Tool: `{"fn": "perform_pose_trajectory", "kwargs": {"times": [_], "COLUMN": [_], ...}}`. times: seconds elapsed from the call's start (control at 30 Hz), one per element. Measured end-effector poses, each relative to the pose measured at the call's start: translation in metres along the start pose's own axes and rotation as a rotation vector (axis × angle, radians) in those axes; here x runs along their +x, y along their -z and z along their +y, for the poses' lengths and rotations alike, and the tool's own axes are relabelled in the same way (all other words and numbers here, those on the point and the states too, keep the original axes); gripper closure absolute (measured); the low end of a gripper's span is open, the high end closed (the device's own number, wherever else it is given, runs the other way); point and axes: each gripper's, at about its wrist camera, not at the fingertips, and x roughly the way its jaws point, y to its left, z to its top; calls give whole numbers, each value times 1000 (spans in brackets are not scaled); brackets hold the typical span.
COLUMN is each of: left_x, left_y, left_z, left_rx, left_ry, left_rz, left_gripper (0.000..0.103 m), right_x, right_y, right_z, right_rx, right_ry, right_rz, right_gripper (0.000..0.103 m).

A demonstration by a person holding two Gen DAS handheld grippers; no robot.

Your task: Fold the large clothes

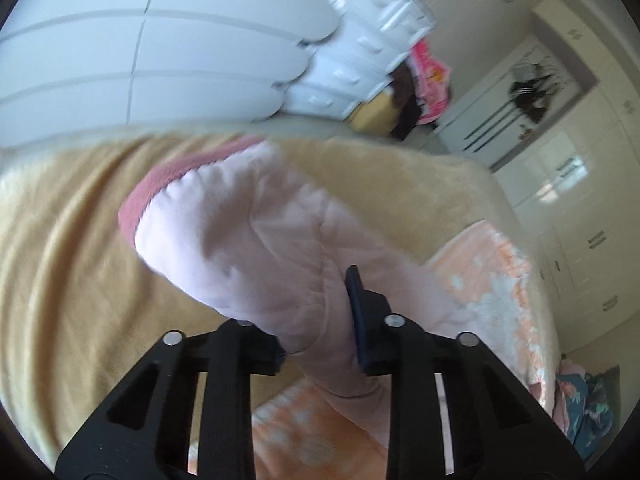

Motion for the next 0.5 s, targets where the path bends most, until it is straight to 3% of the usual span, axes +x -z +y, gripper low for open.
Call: {"fn": "perform_pose_trajectory", "kwargs": {"times": [0.5], "left_x": [-124], "left_y": [-1], "left_z": [-165], "left_rx": [292], "left_ry": [222], "left_rz": [-160], "left_gripper": [92], "right_x": [-67], "right_y": [9], "right_z": [-47], "right_rx": [78], "right_ry": [70], "right_rz": [-92], "right_gripper": [4]}}
